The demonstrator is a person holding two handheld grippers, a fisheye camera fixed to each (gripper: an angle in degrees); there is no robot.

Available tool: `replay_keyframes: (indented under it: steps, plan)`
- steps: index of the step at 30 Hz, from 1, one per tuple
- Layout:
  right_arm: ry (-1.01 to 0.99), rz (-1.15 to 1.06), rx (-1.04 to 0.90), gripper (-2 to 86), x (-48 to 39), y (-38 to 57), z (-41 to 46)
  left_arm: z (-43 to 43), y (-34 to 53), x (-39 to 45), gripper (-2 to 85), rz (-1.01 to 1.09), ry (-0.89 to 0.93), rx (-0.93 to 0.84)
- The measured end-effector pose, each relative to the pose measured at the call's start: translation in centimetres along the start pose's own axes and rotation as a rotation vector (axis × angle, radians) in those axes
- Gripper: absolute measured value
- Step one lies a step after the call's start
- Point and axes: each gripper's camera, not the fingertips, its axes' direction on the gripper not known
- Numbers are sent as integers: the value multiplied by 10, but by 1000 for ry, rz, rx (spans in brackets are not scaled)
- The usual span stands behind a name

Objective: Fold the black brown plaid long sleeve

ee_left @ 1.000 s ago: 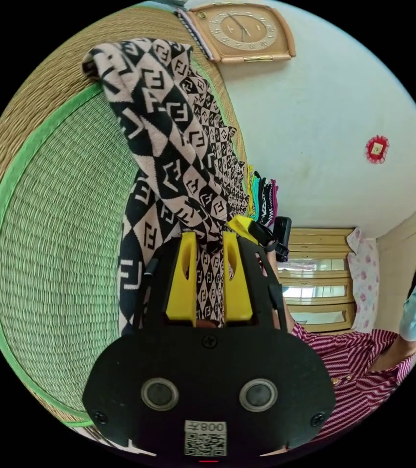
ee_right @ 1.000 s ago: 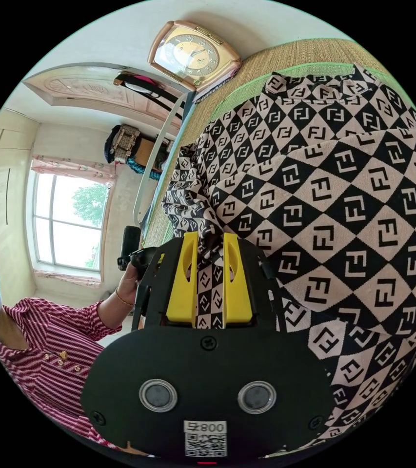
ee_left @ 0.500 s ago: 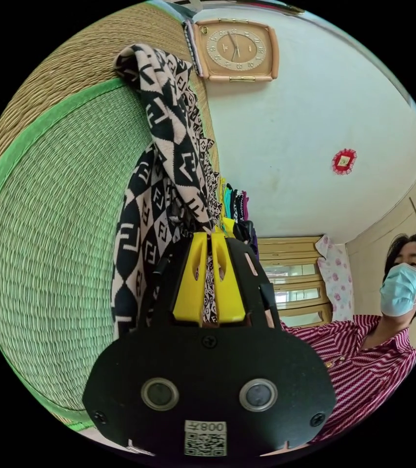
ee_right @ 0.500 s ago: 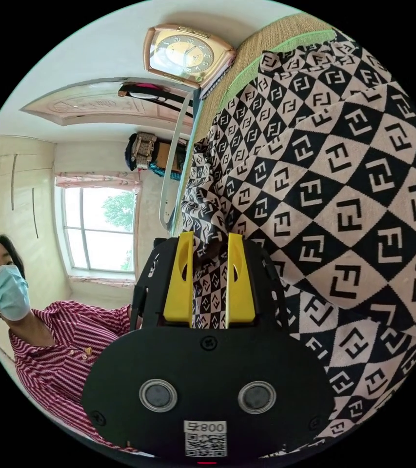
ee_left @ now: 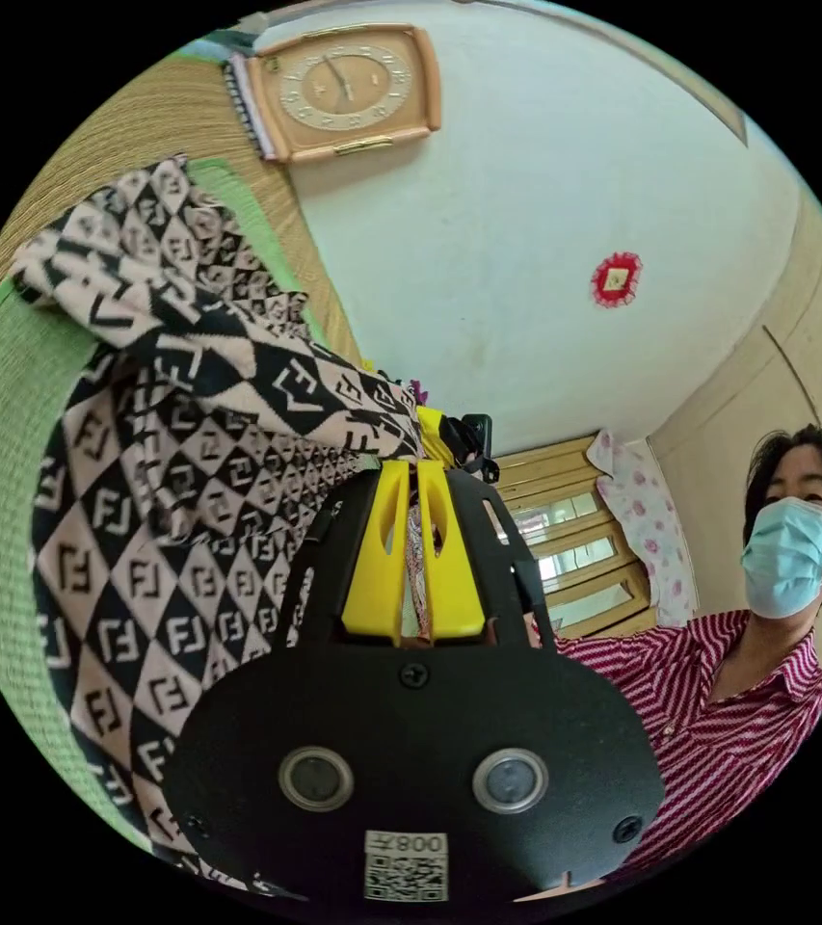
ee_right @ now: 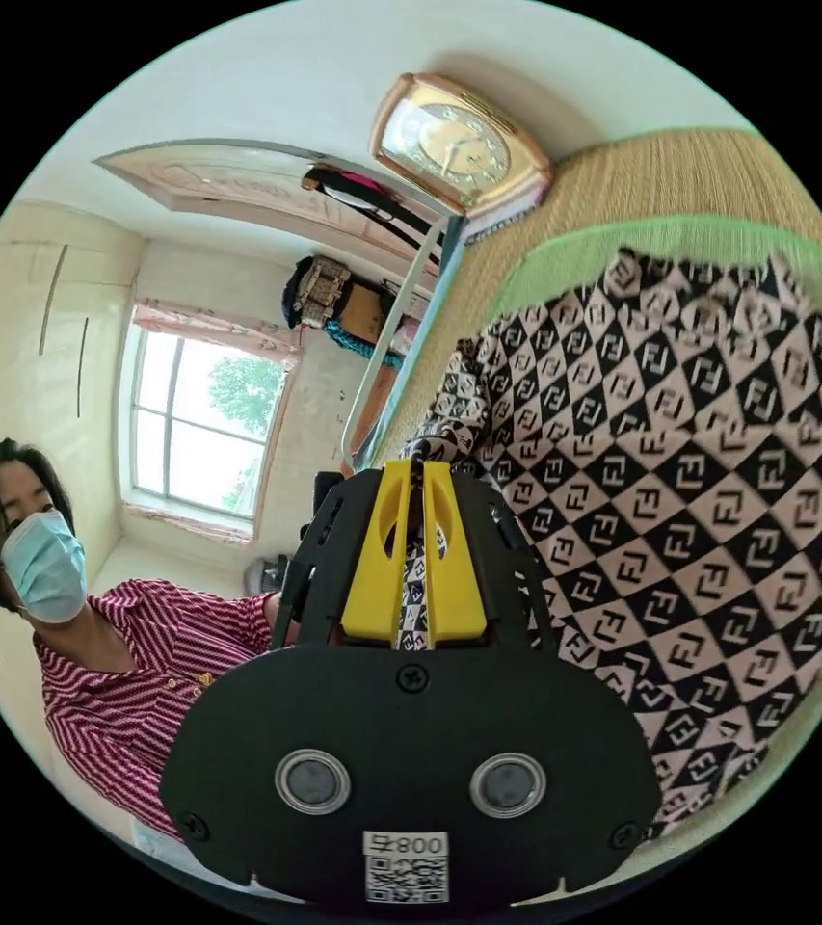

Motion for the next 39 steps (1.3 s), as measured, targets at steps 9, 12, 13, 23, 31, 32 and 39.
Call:
replay_keyframes:
  steps: [9, 12, 13, 23, 31, 32, 39]
  plan:
    - [197, 62, 79, 24, -3, 44, -109, 129, 10, -8, 13, 7, 6, -187]
    - [178, 160, 89, 23, 32, 75, -116, 155, 26, -33, 13, -76, -2, -224]
    - [180, 191, 89, 23, 42, 84, -117, 162, 31, -41, 13, -99, -16, -233]
    - [192, 294, 79, 23, 84, 107, -116, 214, 37, -73, 15, -122, -151, -317]
    - [168, 375, 165, 14, 107, 136, -117, 234, 47, -95, 20, -181, -196, -342]
    - [168, 376, 182, 13, 105, 139, -120, 234, 49, -97, 20, -184, -188, -341]
    - [105, 267, 211, 2, 58, 155, -78, 233, 63, -96, 20, -191, -153, -354]
